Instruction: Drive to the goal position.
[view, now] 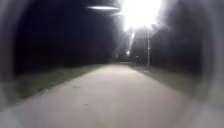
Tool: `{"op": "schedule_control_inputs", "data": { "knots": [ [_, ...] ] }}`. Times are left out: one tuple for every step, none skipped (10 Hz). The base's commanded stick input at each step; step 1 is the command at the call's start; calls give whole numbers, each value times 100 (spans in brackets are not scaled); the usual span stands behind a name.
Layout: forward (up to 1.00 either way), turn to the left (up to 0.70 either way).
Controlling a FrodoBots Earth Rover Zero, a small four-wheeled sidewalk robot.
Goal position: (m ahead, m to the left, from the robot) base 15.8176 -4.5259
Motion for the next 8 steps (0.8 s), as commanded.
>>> {"op": "schedule_control_inputs", "data": {
  "knots": [
    [100,0],
    [100,0],
    [100,0],
    [100,0],
    [100,0],
    [100,0],
    [100,0],
    [100,0]
  ]
}}
